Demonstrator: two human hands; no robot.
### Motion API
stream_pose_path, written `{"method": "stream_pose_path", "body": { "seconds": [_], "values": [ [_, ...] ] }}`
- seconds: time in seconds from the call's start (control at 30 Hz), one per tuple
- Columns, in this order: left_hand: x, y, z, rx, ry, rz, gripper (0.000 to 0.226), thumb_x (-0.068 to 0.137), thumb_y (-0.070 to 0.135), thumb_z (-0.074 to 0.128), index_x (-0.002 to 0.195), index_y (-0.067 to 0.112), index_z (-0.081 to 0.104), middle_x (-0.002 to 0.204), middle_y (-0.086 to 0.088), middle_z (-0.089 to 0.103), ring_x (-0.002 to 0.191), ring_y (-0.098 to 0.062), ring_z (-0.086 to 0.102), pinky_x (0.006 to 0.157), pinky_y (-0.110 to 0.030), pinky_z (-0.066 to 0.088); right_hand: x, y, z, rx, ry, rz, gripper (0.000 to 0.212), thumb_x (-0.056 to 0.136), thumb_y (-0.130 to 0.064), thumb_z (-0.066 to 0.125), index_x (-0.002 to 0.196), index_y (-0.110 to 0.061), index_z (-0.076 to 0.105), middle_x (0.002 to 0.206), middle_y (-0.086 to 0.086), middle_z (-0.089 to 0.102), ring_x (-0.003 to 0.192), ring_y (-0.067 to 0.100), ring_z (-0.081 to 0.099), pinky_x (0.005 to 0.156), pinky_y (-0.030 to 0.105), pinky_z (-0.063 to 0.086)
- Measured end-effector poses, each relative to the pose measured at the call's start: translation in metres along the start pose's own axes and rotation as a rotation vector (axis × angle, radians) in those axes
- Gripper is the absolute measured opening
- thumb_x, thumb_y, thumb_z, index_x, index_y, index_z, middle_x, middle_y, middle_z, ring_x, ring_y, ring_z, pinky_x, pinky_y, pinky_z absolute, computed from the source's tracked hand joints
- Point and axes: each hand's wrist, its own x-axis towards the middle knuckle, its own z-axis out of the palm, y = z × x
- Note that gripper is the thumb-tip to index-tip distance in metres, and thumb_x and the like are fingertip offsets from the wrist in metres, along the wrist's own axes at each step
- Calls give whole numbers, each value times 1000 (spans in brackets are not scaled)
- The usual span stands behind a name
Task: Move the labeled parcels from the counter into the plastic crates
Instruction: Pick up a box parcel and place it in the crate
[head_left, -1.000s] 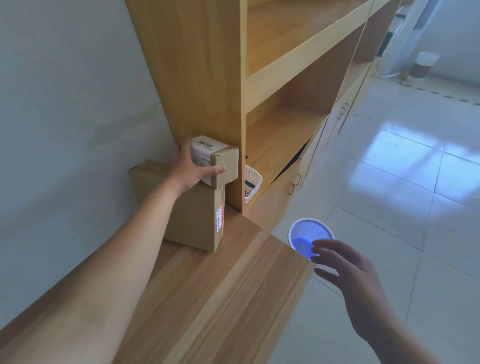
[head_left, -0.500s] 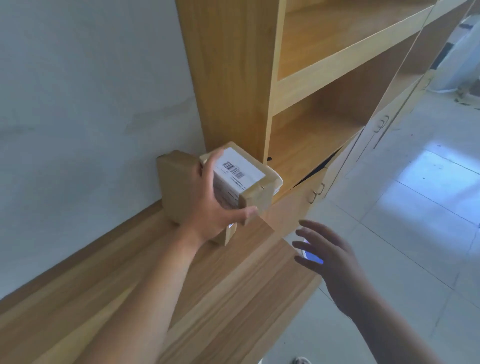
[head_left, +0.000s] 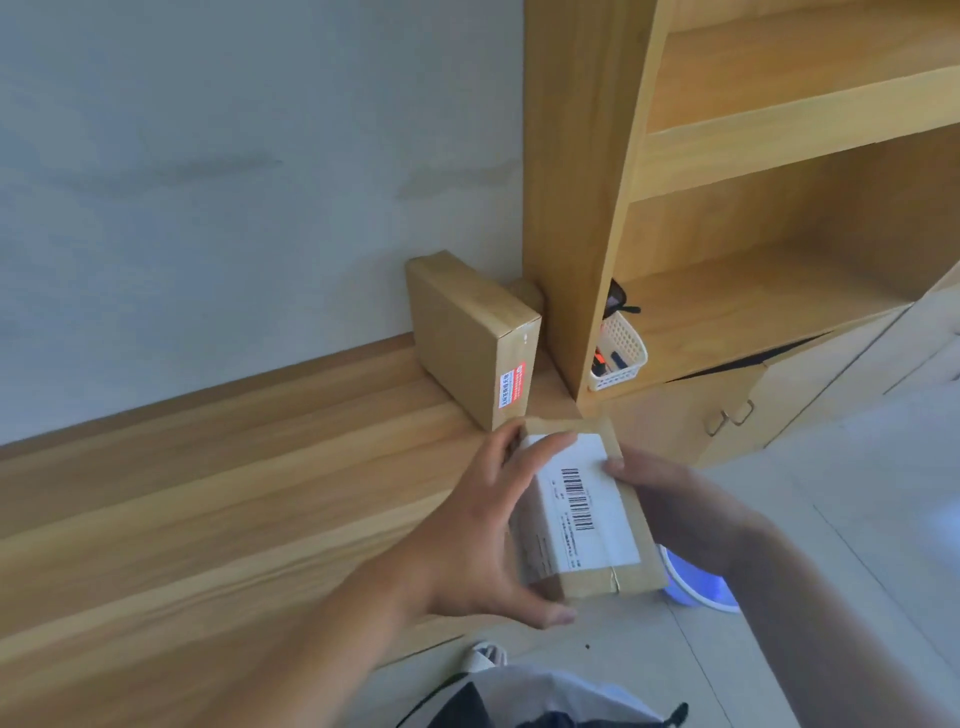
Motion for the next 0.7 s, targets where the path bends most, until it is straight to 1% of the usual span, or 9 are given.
{"method": "stream_pose_path", "body": {
  "seconds": [0.1, 0.17, 0.23, 0.3, 0.37, 0.47, 0.53, 0.6, 0.7],
  "values": [
    [-4, 14, 15, 7, 43, -24, 131, 63, 36, 100, 152, 67, 9, 165, 30, -8, 157, 3, 0, 123, -17, 14, -11, 11, -16, 18, 3, -9, 76, 72, -49, 73, 141, -19, 61, 140, 19, 65, 130, 43, 60, 112, 62, 40],
    [-10, 20, 29, -39, 214, -33, 122, 68, 34, 98, 158, 54, 18, 170, 22, 9, 158, -2, 9, 126, -21, 18, -18, 20, -28, 114, 25, -36, 78, 69, -46, 75, 141, -18, 61, 141, 19, 64, 128, 43, 61, 108, 61, 45],
    [-19, 24, 48, -225, 426, -117, 113, 66, 36, 96, 156, 47, 29, 162, 29, 31, 154, 3, 21, 122, -17, 24, -23, 29, -37, 213, 32, -102, 73, 67, -42, 77, 136, -23, 64, 136, 15, 68, 115, 36, 70, 89, 51, 60],
    [-31, 27, 68, -499, 579, -287, 111, 56, 42, 94, 150, 49, 36, 151, 32, 45, 146, 7, 34, 117, -25, 35, -28, 39, -40, 305, 51, -154, 61, 67, -36, 80, 126, -29, 70, 127, 9, 72, 101, 27, 74, 76, 41, 62],
    [-43, 32, 88, -732, 606, -458, 119, 43, 49, 99, 147, 49, 39, 153, 17, 48, 140, -1, 47, 106, -32, 46, -31, 50, -35, 368, 53, -171, 58, 66, -31, 82, 123, -27, 71, 124, 8, 73, 98, 27, 75, 75, 41, 61],
    [-57, 37, 115, -942, 535, -549, 130, 39, 53, 103, 151, 40, 39, 148, 0, 58, 136, -20, 56, 96, -40, 53, -37, 65, -19, 387, 33, -164, 69, 63, -26, 84, 128, -19, 63, 120, 9, 74, 99, 27, 75, 77, 42, 62],
    [-63, 43, 129, -1014, 567, -552, 116, 49, 42, 104, 148, 34, 45, 140, -3, 65, 128, -28, 63, 89, -43, 57, -41, 74, -9, 372, 8, -142, 80, 62, -24, 85, 136, -14, 55, 117, 9, 74, 100, 27, 74, 77, 41, 61],
    [-70, 46, 135, -1068, 665, -569, 100, 59, 29, 98, 146, 27, 48, 136, -11, 67, 123, -35, 66, 84, -46, 60, -44, 82, 0, 364, -10, -112, 88, 62, -23, 86, 141, -13, 49, 117, 10, 74, 102, 27, 74, 78, 40, 61],
    [-85, 46, 140, -1149, 780, -593, 94, 62, 22, 91, 146, 19, 49, 138, -19, 64, 128, -44, 61, 81, -48, 60, -45, 90, 10, 360, -53, -82, 88, 63, -21, 87, 141, -14, 47, 121, 10, 74, 104, 27, 74, 79, 40, 61]
  ]
}}
